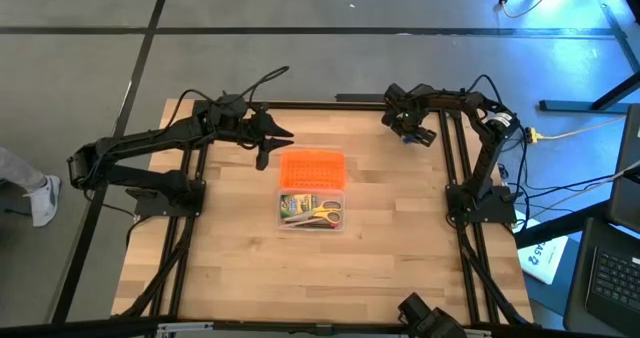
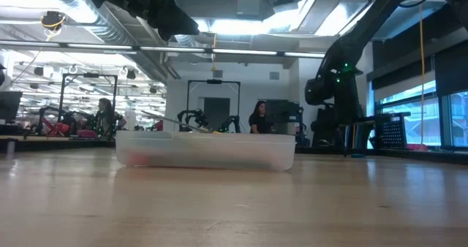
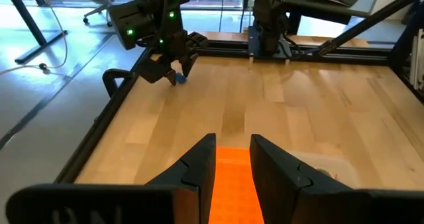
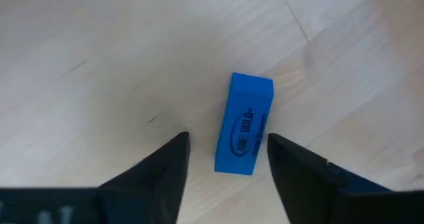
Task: Pack school essentials
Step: Put the blue eraser into the supply box, then close the supply box lid
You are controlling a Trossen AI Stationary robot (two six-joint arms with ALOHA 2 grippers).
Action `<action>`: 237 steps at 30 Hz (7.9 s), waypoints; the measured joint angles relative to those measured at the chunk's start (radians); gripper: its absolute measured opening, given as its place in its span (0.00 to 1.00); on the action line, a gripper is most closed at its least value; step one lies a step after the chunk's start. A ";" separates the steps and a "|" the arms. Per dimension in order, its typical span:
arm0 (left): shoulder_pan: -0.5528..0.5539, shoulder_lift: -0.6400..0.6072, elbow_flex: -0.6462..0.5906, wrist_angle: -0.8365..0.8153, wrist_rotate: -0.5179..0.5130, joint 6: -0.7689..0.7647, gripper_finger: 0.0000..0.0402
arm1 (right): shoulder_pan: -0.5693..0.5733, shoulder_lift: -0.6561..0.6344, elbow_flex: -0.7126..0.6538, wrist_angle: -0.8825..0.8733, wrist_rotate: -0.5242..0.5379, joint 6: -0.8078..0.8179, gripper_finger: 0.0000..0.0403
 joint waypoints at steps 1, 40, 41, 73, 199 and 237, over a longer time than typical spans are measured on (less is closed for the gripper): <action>0.000 0.000 0.000 0.000 0.000 -0.007 0.21 | 0.000 0.000 0.000 0.003 -0.001 0.000 0.48; 0.000 0.000 0.000 0.000 0.000 -0.012 0.21 | 0.039 0.010 0.044 -0.013 0.056 -0.259 0.24; 0.000 0.000 0.000 0.000 0.000 -0.012 0.21 | 0.046 0.010 0.053 -0.013 0.057 -0.278 0.24; 0.000 -0.126 0.000 -0.229 0.008 -0.055 0.21 | 0.645 0.003 0.562 -0.194 -0.093 -1.248 0.24; -0.262 0.348 -0.001 -0.504 0.009 -0.431 0.21 | 0.526 0.147 0.405 -0.078 -0.203 -1.285 0.41; -0.302 0.472 0.001 -0.427 -0.037 -0.551 0.21 | 0.537 0.092 0.267 0.221 -0.210 -1.462 0.41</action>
